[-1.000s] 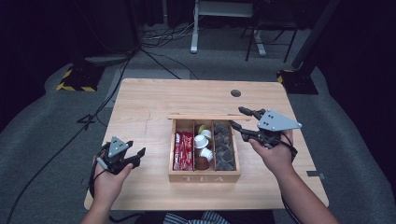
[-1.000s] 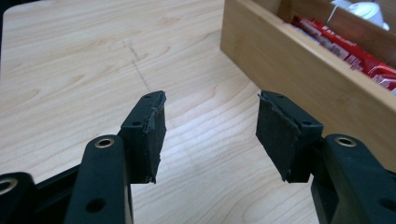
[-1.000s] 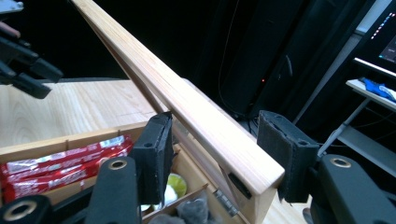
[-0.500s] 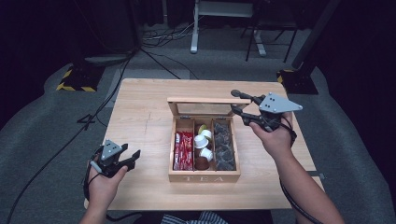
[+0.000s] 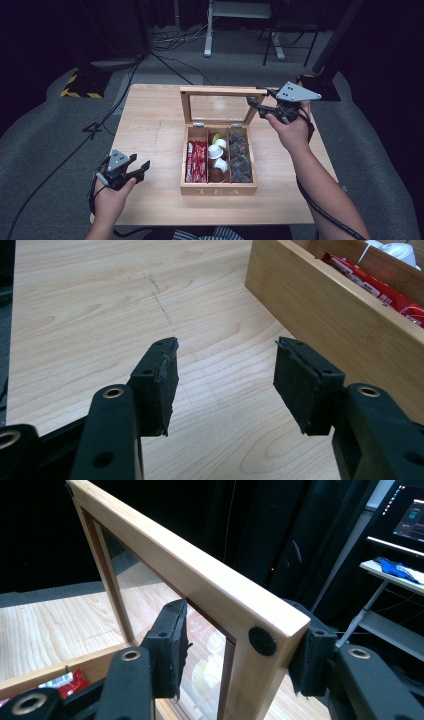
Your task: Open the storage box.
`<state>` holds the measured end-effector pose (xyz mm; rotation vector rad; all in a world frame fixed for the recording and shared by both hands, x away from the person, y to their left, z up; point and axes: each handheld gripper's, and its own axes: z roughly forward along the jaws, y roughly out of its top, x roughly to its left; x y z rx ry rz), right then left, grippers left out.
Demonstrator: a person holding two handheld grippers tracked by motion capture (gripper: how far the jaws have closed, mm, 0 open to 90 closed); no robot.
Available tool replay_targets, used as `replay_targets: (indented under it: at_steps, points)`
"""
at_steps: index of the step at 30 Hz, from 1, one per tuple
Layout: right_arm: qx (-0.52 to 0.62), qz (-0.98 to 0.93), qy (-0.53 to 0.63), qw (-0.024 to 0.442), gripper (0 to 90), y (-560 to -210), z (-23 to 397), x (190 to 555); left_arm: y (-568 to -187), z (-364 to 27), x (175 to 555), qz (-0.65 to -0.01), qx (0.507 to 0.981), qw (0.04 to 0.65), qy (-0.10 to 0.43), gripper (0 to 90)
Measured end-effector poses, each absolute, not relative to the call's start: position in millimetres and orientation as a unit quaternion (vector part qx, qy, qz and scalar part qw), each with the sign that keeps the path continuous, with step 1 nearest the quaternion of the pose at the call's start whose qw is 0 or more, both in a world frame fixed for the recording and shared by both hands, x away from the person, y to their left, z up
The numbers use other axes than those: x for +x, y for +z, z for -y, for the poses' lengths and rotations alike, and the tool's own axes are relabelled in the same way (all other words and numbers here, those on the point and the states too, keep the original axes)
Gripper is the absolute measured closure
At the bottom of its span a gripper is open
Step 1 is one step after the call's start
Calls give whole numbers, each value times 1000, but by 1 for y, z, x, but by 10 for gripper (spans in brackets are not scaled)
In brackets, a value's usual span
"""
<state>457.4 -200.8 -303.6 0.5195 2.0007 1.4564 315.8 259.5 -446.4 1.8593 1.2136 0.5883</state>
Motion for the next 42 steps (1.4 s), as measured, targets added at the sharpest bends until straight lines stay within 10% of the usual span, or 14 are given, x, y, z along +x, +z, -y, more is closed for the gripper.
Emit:
replay_targets:
  at_steps: [16,42]
  points:
    - [256,-762,544,239,635,-337,212,502,-449,-260,317,-482,740,410,228,431]
    - [312,-763,514,236,612,-349,204,538,-458,-261,320,-486,747,397,219,428]
